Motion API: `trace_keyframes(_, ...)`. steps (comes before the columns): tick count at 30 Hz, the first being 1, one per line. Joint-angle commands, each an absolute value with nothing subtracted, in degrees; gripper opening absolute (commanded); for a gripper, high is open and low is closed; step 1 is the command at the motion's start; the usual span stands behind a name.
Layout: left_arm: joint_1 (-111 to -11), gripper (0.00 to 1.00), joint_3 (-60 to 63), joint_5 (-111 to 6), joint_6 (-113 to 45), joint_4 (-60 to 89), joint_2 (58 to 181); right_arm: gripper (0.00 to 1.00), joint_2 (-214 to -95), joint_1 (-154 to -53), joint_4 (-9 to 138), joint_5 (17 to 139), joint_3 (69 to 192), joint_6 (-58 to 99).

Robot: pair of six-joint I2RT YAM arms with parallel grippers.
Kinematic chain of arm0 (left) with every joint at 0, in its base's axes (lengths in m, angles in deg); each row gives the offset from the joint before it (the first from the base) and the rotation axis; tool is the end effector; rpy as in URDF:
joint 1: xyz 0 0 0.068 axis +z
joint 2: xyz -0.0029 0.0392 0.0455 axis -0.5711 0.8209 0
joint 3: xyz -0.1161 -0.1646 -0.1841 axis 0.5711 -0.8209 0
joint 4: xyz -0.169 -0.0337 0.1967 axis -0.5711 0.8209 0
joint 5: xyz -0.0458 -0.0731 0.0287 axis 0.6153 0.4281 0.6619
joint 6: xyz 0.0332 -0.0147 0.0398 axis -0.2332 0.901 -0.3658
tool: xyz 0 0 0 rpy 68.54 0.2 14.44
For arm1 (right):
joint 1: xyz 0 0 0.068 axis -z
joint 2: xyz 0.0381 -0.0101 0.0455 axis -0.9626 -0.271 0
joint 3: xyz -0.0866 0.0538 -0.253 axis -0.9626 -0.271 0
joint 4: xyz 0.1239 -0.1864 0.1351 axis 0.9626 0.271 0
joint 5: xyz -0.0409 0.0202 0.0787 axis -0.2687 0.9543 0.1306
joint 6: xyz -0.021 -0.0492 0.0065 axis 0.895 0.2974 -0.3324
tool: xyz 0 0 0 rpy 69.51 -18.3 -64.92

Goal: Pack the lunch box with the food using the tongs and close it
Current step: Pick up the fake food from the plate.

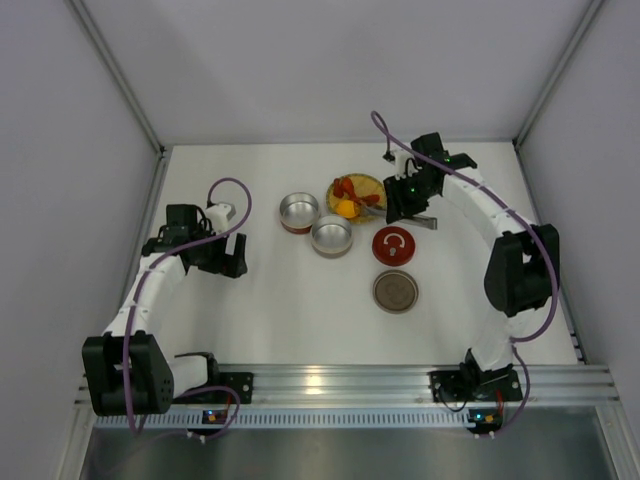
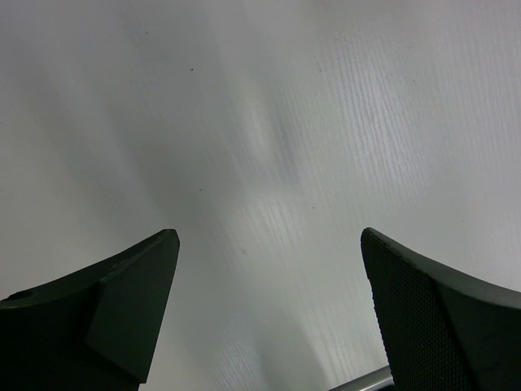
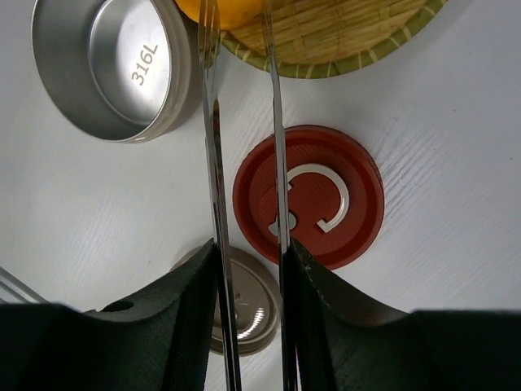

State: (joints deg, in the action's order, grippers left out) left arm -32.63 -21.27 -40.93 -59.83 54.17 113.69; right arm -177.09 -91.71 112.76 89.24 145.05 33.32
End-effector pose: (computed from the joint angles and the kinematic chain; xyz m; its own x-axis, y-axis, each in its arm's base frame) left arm 0.2360 -0.0030 0.2428 -0.7825 0.2022 -0.5889 0.3492 0.9256 -0.1462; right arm 0.3636 0.1262 0.2762 -0.7963 -0.3522 -0.4918 -0.5114 0.8262 0.2363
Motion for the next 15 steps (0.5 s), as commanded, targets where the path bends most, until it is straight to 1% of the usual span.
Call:
trace_keyframes(1, -32.8, 0.98, -19.9, -41.0, -60.1, 53.8, 112.1, 0.37, -174.5, -89.2, 111.6, 93.9, 145.0, 30.0)
trace_keyframes(6, -32.7, 0.98, -19.7, -40.9, -60.1, 53.5, 112.7, 0.37, -175.1, -88.8, 111.0, 96.2, 144.5, 29.0)
trace_keyframes(9, -32.8, 0.98, -19.6, -41.5, -60.0, 53.3, 113.3, 0.39, -176.3, -88.3, 110.7, 99.8, 144.4, 28.0)
trace_keyframes(15, -32.8, 0.98, -19.6, -43.3, -59.5, 53.0, 114.1, 0.39, -178.2, -86.9, 110.5, 102.0, 145.3, 25.9)
